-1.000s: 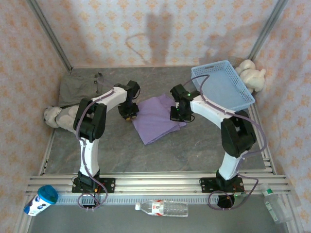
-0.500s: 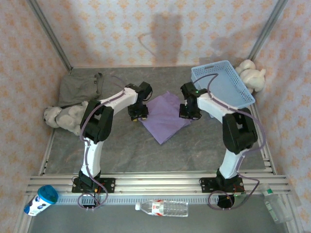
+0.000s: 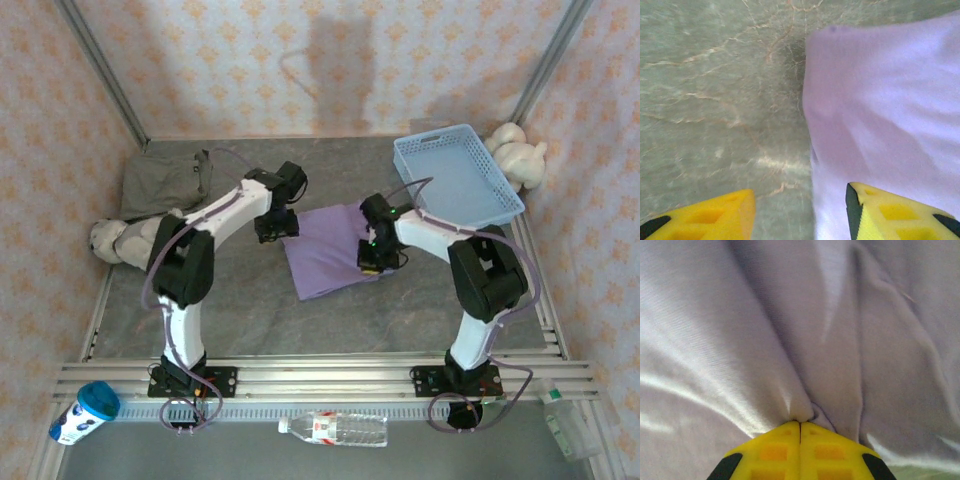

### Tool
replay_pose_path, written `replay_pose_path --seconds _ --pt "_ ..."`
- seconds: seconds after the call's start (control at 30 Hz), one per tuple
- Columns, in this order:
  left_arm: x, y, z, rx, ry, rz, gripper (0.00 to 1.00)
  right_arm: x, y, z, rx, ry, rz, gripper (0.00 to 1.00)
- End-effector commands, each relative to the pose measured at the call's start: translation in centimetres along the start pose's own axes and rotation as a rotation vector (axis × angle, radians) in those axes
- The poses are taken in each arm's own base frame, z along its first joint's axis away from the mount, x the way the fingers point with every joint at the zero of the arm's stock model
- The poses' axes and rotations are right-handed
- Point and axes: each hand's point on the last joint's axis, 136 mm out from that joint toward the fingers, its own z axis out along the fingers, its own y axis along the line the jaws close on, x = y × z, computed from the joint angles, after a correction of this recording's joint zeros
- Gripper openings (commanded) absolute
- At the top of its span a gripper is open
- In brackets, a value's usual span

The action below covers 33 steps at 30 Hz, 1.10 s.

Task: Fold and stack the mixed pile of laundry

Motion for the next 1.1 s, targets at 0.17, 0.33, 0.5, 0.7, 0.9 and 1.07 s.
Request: replay_pose_path --seconds 0.17,0.33,0.5,0.7,0.9,1.07 --pt "3.6 1.8 -2.9 0.095 -0.026 -0.033 0.47 -0.7 3.9 -6.5 -0.103 -0.114 0.046 0.32" --pt "6.3 1.8 -0.8 0.121 0.011 -0.063 0.24 -6.0 2.9 -8.0 -0.069 -0.204 0.064 0.34" --pt "7.5 0.9 1.6 0.133 0.034 -0.087 0.17 -11.0 3.7 -6.7 -0.033 -0.249 0.044 0.35" --pt "9.3 1.7 4.8 0.05 0.076 -0.101 0.14 -13.6 4.1 -3.2 -0.017 -0.214 0.068 0.36" --pt "10.5 2.9 7.0 -0.027 0.112 -0.102 0.14 -14.1 4.4 -2.2 -0.03 -0.201 0.087 0.15" --pt "10.8 4.3 8.5 -0.122 0.12 -0.136 0.12 -13.0 3.6 -7.0 0.005 -0.295 0.114 0.0"
